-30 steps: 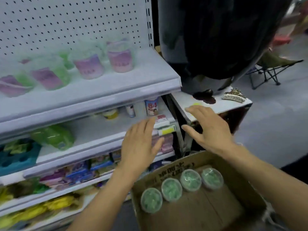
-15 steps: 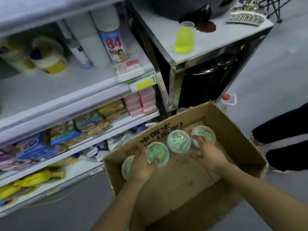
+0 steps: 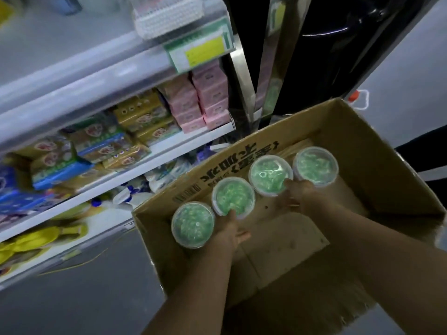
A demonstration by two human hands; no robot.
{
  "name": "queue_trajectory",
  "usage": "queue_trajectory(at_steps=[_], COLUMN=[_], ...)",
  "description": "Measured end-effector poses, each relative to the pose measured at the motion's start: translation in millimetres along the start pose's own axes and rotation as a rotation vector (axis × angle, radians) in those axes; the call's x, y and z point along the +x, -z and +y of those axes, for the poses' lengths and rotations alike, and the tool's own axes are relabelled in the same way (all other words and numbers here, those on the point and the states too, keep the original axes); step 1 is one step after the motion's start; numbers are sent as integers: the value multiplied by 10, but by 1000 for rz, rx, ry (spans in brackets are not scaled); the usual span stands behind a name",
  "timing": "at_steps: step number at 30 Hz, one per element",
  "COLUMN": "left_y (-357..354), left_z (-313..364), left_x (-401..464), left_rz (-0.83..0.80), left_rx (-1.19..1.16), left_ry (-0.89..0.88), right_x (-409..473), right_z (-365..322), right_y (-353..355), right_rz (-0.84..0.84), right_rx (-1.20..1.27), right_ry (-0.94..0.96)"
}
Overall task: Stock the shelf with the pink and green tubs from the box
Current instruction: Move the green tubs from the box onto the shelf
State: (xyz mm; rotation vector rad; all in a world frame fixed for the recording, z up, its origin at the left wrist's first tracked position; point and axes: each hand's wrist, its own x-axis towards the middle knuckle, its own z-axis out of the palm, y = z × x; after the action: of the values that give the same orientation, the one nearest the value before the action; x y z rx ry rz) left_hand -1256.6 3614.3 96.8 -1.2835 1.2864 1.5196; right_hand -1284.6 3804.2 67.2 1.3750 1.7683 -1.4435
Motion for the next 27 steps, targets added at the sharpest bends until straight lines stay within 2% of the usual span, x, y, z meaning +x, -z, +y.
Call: queue_trajectory(at_steps=[3,7,13,19,22,27], left_y=[10,85,346,743,924,1271], left_z=[2,19,5,142,223,285], left_x=[-69,-232,-615,-1353,-1788,-2482], left_rz=[24,70,155,94,71,-53], left_rx=[5,61,149,41,60,-28], left_ry=[-25,-75,-222,-397,-501,-476], right_x=[-71,-367,-952,-1744,-2161,-2891], right_z=[-60,-198,-333,-662,-858,-1128], right_y=[4,116,426,695,759,760], right_rz=[59,61,-7,-127,-185,-272], right_rx=[10,-139,-178,-175,-210,-241], right_ry=[9,117,163,308,387,524])
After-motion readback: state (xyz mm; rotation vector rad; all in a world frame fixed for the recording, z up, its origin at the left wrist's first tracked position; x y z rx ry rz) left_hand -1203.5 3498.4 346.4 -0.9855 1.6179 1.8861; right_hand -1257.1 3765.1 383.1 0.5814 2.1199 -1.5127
